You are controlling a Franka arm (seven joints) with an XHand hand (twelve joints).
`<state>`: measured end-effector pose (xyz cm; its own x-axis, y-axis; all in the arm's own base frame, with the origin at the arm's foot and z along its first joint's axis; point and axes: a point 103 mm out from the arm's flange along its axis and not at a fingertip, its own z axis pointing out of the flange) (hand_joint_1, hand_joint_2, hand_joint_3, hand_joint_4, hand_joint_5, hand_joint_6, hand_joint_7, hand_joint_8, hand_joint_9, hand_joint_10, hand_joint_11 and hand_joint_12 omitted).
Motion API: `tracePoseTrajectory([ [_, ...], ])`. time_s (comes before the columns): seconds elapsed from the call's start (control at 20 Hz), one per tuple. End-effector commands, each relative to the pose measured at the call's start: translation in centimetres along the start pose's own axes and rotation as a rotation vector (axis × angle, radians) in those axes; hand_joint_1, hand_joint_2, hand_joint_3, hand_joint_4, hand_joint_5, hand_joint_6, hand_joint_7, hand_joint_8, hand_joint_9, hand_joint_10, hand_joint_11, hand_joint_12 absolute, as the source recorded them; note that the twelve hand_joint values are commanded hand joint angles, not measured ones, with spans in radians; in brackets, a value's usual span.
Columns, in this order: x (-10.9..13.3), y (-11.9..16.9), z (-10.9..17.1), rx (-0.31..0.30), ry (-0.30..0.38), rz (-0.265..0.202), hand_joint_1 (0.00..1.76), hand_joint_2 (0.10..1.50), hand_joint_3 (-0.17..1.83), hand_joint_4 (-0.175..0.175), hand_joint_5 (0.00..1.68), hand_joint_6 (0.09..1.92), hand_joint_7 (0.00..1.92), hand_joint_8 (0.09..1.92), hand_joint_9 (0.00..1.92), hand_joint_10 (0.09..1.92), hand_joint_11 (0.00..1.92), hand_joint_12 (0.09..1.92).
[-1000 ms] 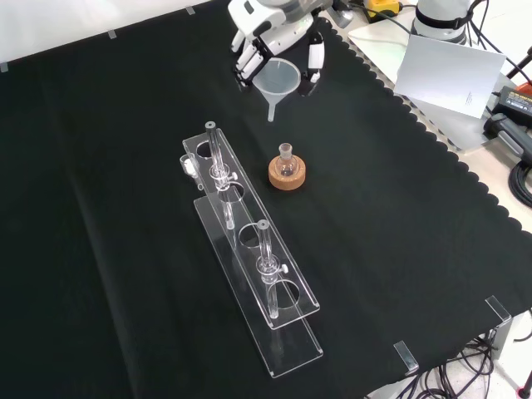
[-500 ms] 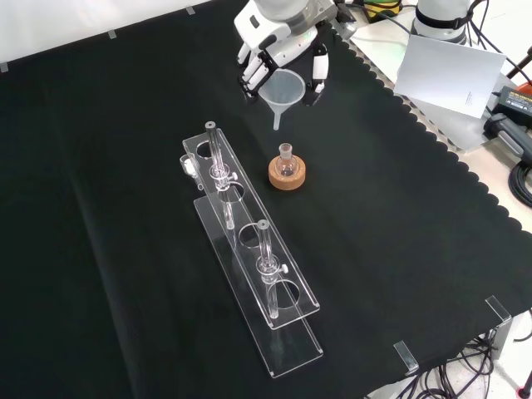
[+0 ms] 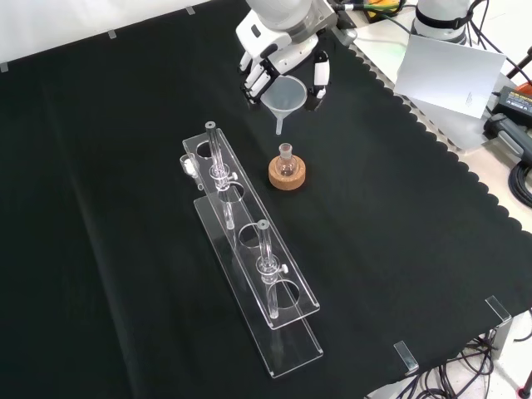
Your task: Place the funnel on the round-bottom flask.
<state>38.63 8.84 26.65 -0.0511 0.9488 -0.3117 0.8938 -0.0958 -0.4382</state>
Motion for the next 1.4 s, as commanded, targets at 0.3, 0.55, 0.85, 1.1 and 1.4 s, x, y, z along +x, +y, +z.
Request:
tracePoseTrajectory([
  [0.3, 1.2, 0.7, 0.8, 0.014, 0.006, -0.014, 0.82, 0.67, 0.56, -0.067, 0.53, 0.79, 0.66, 0.8, 0.96, 0.54, 0.63, 1.24],
  [0.55, 1.4, 0.8, 0.9, 0.014, 0.005, -0.018, 0.82, 0.67, 0.56, -0.067, 0.53, 0.79, 0.66, 0.8, 0.96, 0.55, 0.64, 1.24],
  [0.85, 2.1, 0.9, 1.1, 0.029, -0.002, -0.026, 0.82, 0.67, 0.56, -0.067, 0.53, 0.79, 0.66, 0.8, 0.96, 0.55, 0.64, 1.24],
  [1.1, 2.2, 0.9, 1.5, 0.035, -0.005, -0.029, 0.82, 0.67, 0.56, -0.067, 0.53, 0.79, 0.66, 0.8, 0.96, 0.55, 0.64, 1.24],
  [1.4, 2.5, 1.2, 2.2, 0.041, -0.007, -0.034, 0.82, 0.67, 0.56, -0.067, 0.53, 0.79, 0.66, 0.8, 0.96, 0.55, 0.64, 1.24],
])
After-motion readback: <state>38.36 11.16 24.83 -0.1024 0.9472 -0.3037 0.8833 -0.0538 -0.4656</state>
